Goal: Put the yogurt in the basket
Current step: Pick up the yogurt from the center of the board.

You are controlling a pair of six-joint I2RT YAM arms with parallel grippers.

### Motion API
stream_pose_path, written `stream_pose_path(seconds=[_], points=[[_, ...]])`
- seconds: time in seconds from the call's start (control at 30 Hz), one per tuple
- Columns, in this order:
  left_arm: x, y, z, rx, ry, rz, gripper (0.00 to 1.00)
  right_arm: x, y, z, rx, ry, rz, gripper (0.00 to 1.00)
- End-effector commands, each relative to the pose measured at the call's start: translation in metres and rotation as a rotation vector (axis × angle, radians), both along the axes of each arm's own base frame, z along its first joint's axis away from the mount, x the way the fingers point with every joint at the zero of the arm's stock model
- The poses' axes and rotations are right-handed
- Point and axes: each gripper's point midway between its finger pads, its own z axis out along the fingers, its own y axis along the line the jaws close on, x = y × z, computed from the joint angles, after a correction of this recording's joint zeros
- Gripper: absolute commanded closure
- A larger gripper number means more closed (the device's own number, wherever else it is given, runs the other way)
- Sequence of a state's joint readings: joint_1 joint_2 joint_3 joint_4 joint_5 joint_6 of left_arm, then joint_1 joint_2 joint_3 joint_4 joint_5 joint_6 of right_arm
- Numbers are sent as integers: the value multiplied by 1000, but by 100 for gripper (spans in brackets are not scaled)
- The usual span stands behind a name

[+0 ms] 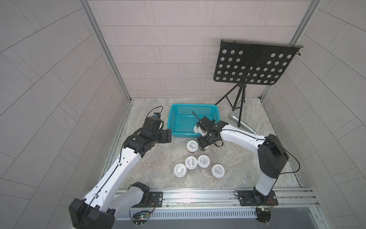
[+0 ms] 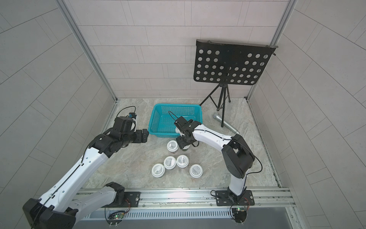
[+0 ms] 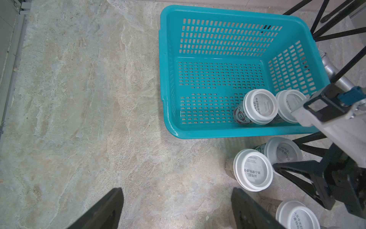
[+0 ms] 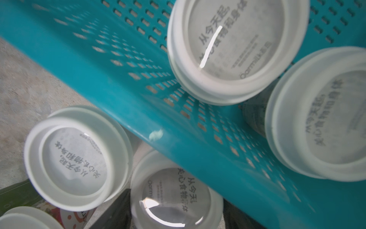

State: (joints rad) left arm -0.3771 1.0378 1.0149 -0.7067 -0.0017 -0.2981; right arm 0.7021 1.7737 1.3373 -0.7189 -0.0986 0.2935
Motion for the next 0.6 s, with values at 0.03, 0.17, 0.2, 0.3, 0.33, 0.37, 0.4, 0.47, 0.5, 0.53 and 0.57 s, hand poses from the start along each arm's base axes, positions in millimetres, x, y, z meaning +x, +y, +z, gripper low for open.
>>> stream_pose_path(seconds=[0.03, 0.17, 0.2, 0.3, 0.33, 0.37, 0.4, 0.47, 0.5, 0.53, 0.57], points=[[2, 1, 0, 2, -6, -1, 8, -6, -8, -6, -48, 18, -9, 33], [2, 1, 0, 4, -4, -2, 8, -8, -8, 5, -24, 3, -3, 35], [2, 1, -1, 4, -3, -2, 8, -9, -8, 7, -19, 2, -1, 35], [2, 1, -1, 4, -2, -2, 8, -12, -8, 12, -6, 0, 2, 35], [2, 1, -1, 3, -3, -3, 8, -13, -9, 15, -1, -3, 6, 35], [2, 1, 0, 3, -4, -3, 8, -14, -9, 17, 2, -2, 11, 36], [2, 1, -1, 3, -2, -2, 8, -15, -9, 19, 4, -4, 13, 36], [2, 1, -1, 3, -2, -2, 8, -17, -11, 22, 4, -7, 19, 36], [2, 1, -1, 3, -2, -2, 8, -18, -12, 24, 4, -9, 21, 36], [2, 1, -1, 3, -3, -2, 8, -19, -13, 25, 5, -10, 23, 36], [2, 1, -1, 2, -1, -3, 8, -20, -14, 27, 7, -11, 28, 36]])
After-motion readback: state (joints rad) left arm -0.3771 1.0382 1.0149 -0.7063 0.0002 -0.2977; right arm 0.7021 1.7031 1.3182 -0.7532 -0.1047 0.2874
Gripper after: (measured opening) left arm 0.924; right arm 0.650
